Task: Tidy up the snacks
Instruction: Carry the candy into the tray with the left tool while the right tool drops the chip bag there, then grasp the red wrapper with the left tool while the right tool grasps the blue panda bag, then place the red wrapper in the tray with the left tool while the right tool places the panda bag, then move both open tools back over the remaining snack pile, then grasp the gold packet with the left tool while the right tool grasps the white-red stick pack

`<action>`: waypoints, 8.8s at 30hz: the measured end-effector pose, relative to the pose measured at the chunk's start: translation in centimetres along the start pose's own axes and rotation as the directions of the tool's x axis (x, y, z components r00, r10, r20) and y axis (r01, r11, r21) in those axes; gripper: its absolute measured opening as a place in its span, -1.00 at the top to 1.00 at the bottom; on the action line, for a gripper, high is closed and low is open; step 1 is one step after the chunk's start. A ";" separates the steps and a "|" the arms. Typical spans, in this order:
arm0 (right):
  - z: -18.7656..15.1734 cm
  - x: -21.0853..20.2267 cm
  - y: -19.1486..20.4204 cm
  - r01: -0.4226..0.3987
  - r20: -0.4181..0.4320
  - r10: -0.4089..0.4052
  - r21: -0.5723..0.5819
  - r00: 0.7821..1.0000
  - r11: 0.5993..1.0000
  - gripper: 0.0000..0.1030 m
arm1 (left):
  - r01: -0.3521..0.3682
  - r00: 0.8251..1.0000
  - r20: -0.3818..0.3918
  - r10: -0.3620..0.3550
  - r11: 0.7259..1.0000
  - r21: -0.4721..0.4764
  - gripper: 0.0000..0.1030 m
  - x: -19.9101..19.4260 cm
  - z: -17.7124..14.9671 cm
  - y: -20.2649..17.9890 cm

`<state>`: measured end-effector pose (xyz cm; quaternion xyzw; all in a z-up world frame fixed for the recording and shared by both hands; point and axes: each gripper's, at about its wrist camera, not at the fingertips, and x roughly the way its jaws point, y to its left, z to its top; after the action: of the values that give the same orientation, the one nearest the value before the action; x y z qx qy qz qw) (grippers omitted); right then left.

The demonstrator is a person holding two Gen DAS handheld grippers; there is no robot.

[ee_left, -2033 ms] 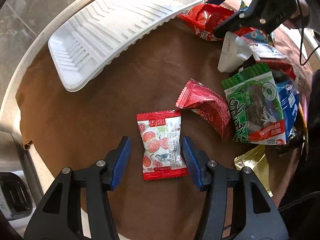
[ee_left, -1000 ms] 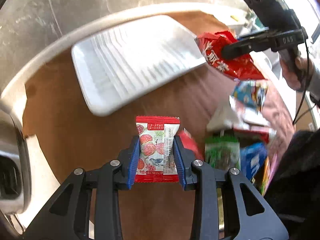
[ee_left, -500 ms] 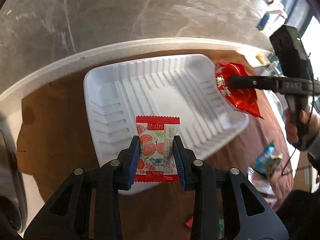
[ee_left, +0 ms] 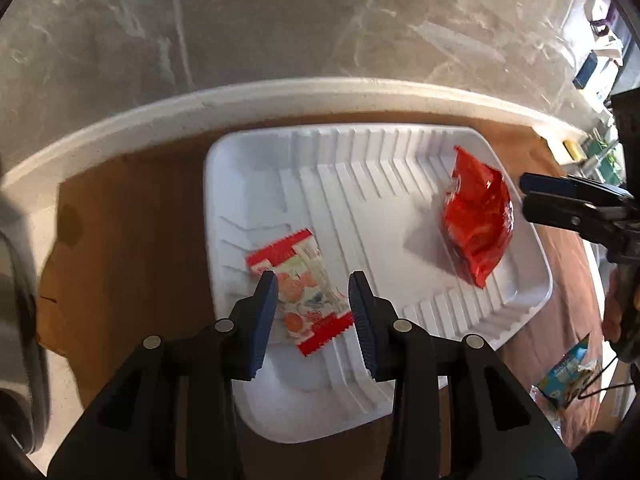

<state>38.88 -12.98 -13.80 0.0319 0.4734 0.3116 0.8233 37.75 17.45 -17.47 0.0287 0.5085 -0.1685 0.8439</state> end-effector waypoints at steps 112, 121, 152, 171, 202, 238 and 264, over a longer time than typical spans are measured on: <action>-2.2 2.0 -1.7 -0.088 -0.066 0.101 0.176 0.993 0.980 -0.01 | 0.058 0.998 -0.019 -0.058 0.998 -0.026 0.52 1.2 0.0 -3.8; -1.4 0.7 -0.1 0.068 -0.021 -0.067 0.030 0.998 0.997 -0.46 | 0.001 1.000 -0.023 -0.001 1.000 0.007 0.07 2.7 0.4 -4.5; -17.5 -7.2 11.2 -0.073 -0.200 -0.002 -0.365 0.980 0.928 -0.61 | -0.030 0.999 -0.034 0.027 0.993 -0.113 -0.02 -13.6 -18.7 -6.2; -18.9 -2.8 10.2 -0.076 -0.299 -0.019 -0.302 0.954 0.950 -0.43 | -0.013 0.987 -0.159 -0.015 0.984 -0.175 -0.02 -11.8 -28.0 -6.7; -18.4 -2.4 8.9 -0.198 -0.342 0.158 -0.084 0.926 0.977 -0.26 | -0.018 0.980 -0.198 0.004 0.997 -0.072 -0.08 -9.4 -28.4 -8.7; -17.9 -3.8 6.1 -0.199 -0.294 0.205 0.050 0.933 0.979 0.74 | -0.006 0.997 -0.082 -0.003 0.994 -0.113 0.68 -11.3 -27.8 -6.9; -19.0 -1.6 10.2 -0.049 -0.334 -0.039 -0.249 0.942 0.967 0.37 | 0.000 0.996 -0.087 -0.014 0.987 -0.161 0.67 -10.7 -26.9 -5.7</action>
<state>18.16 -10.29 -19.47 -0.1262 0.5629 0.3727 0.7268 8.61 20.75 -20.44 -0.0338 0.5570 -0.1284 0.8198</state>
